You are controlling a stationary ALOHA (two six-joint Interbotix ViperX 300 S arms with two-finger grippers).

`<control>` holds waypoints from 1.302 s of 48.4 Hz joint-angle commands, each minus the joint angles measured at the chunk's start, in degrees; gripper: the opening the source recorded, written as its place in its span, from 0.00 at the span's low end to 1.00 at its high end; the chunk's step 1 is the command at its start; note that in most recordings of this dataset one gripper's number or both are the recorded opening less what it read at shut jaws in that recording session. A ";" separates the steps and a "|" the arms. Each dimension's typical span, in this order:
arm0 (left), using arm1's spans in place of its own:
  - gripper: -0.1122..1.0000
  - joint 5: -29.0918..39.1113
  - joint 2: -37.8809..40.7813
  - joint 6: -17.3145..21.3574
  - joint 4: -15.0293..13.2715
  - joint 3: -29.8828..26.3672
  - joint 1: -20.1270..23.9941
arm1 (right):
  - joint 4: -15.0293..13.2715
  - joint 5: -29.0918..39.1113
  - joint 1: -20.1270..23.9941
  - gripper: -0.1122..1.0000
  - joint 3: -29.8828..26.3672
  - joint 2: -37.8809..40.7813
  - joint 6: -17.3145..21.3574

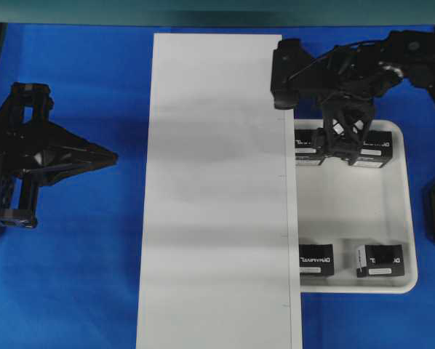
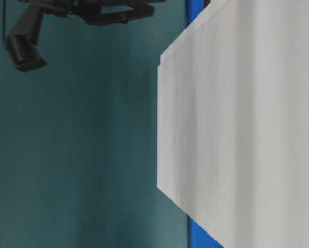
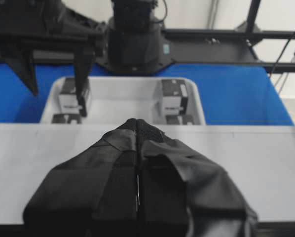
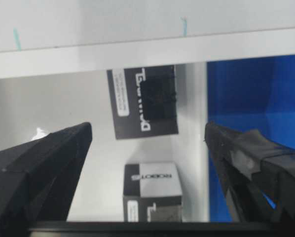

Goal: Place the box from the white plastic tray onto the white base.
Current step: 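Move the right gripper over the top-left box in the tray, then lower the right gripper and close it on the black-and-white box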

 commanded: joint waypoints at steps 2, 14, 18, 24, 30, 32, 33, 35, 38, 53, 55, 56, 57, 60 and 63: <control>0.04 -0.26 0.00 -0.09 0.09 -1.67 -0.09 | 0.53 -1.49 0.44 1.00 0.26 2.29 -0.18; 0.04 -0.26 0.00 -0.09 0.09 -1.76 -0.18 | 2.99 -5.10 0.62 1.00 2.90 4.48 -0.26; 0.04 -0.26 0.09 -0.09 0.18 -1.85 -0.18 | 2.99 -6.86 0.62 1.00 3.69 4.75 -0.35; 0.04 -0.26 0.44 -0.09 0.09 -1.93 -0.18 | 2.64 -8.61 0.35 1.00 4.39 5.10 -0.62; 0.04 -0.26 0.44 -0.09 0.09 -1.93 -0.18 | 1.76 -9.05 0.26 1.00 4.66 5.45 -1.85; 0.04 -0.26 0.44 -0.09 0.09 -1.93 -0.18 | 1.76 -9.05 0.18 1.00 4.48 5.63 -2.20; 0.04 -0.26 0.44 -0.09 0.09 -1.93 -0.18 | 1.76 -8.96 0.09 1.00 4.48 5.63 -2.29; 0.04 -0.26 0.44 -0.09 0.09 -2.02 -0.35 | 1.76 -9.05 0.09 1.00 4.66 5.71 -2.46; 0.04 -0.26 0.44 -0.09 0.09 -2.02 -0.62 | 1.76 -9.32 0.09 1.00 4.75 5.80 -2.46; 0.04 -0.26 0.35 -0.09 0.09 -2.20 -0.88 | 1.67 -12.74 -0.26 1.00 6.33 7.29 -2.55; 0.04 -0.26 0.26 -0.09 0.09 -2.20 -0.97 | 1.58 -13.54 -0.35 1.00 6.68 7.56 -2.64; 0.04 -0.26 0.26 -0.09 0.18 -2.20 -0.88 | 1.58 -13.80 -0.44 1.00 6.77 7.82 -2.64; 0.04 -0.26 0.26 -0.09 0.09 -2.20 -0.88 | 1.58 -13.97 -0.44 1.00 6.86 8.00 -2.64; 0.04 -0.26 0.18 -0.09 0.09 -2.20 -0.97 | 1.58 -14.41 -0.44 1.00 7.21 8.44 -2.64; 0.04 -0.26 0.18 -0.09 0.09 -2.20 -0.97 | 1.58 -14.77 -0.44 1.00 7.65 8.88 -2.64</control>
